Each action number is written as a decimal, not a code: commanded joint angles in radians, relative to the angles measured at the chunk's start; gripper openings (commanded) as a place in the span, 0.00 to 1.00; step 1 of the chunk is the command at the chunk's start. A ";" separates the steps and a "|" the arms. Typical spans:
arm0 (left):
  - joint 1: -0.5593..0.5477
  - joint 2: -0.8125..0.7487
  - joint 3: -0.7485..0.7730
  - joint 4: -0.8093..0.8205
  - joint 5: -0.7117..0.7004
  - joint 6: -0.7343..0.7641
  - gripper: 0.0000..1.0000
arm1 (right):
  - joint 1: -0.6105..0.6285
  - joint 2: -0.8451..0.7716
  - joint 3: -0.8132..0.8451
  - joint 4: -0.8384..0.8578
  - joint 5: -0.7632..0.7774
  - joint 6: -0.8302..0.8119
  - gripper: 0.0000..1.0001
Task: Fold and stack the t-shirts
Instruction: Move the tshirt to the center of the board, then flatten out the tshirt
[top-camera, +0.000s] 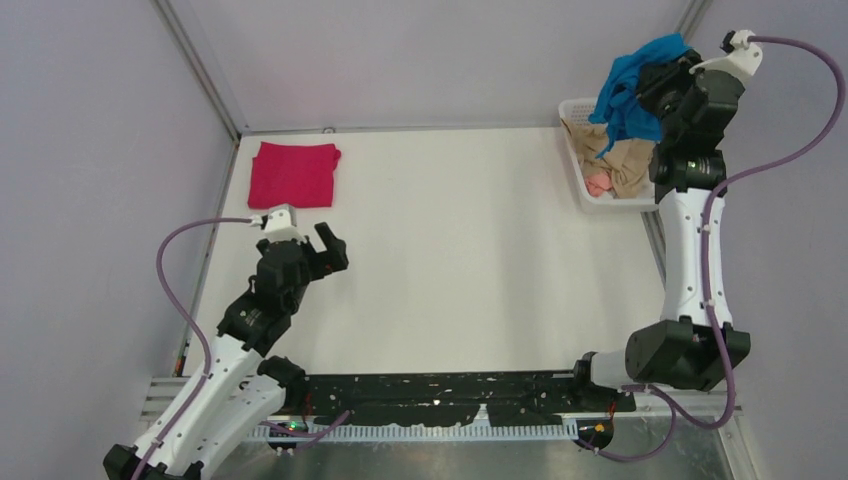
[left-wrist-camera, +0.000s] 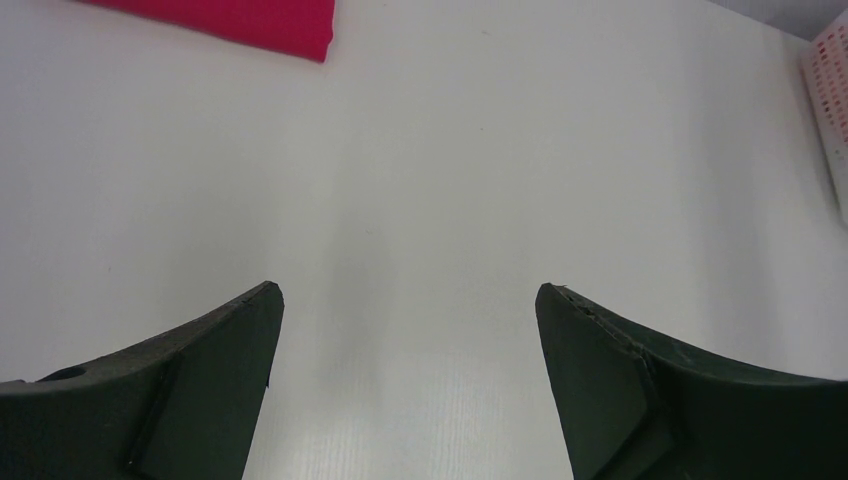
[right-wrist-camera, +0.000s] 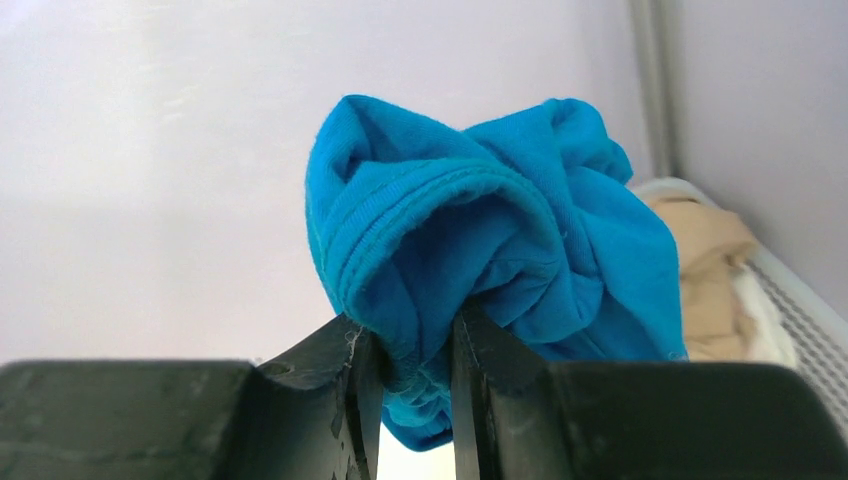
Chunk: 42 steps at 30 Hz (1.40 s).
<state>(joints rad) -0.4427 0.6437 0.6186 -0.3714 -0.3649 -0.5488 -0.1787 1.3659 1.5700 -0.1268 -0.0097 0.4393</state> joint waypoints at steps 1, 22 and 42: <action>0.002 -0.052 -0.011 0.045 0.039 -0.029 0.99 | 0.183 -0.175 -0.003 0.056 -0.151 -0.092 0.06; 0.002 -0.130 -0.012 -0.124 0.005 -0.140 0.99 | 0.846 -0.191 -0.679 0.007 0.367 0.146 0.41; -0.036 0.422 -0.025 0.071 0.376 -0.214 0.99 | 0.844 -0.657 -1.055 -0.141 0.506 0.183 0.95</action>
<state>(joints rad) -0.4496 0.9577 0.5880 -0.4072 -0.0731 -0.7219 0.6640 0.7563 0.5652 -0.3256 0.5579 0.6357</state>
